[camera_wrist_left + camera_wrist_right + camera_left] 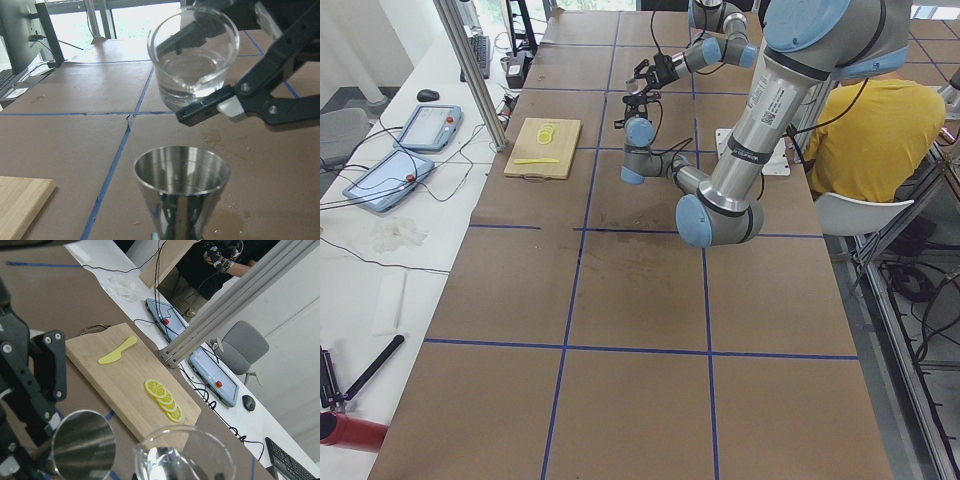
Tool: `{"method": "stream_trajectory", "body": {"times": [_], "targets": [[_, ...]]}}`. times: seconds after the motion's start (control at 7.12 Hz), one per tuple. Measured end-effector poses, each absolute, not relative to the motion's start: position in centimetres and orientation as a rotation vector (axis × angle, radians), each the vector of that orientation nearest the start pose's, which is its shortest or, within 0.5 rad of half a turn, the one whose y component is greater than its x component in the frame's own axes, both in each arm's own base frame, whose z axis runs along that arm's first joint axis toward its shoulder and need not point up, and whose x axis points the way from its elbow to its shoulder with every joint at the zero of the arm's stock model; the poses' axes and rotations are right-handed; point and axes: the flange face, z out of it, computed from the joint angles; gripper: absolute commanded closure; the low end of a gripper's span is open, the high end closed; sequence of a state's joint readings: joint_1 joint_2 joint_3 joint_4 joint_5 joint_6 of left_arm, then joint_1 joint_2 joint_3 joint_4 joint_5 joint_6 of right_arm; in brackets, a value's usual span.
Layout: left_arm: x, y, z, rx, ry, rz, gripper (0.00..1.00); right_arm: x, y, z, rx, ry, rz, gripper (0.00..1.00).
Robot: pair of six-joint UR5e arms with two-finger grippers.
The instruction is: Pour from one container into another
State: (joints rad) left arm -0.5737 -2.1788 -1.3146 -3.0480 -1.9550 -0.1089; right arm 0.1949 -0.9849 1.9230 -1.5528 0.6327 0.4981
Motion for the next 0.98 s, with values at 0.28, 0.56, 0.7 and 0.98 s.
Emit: {"method": "stream_trajectory", "body": {"times": [0.28, 0.56, 0.7, 0.98], "targets": [[51.5, -44.7, 25.6, 1.467, 1.242, 0.962, 1.0, -52.1, -32.2, 15.1, 1.22, -0.12, -0.391, 1.0], [51.5, -44.7, 25.6, 1.465, 1.244, 0.959, 1.0, -52.3, -32.2, 14.8, 1.213, -0.057, -0.449, 1.0], [51.5, -44.7, 25.5, 1.465, 1.245, 0.959, 1.0, -52.4, -32.3, 14.3, 1.206, -0.024, -0.479, 1.0], [51.5, -44.7, 25.5, 1.465, 1.246, 0.959, 1.0, -52.5, -32.3, 13.8, 1.198, 0.04, -0.539, 1.0]]}}
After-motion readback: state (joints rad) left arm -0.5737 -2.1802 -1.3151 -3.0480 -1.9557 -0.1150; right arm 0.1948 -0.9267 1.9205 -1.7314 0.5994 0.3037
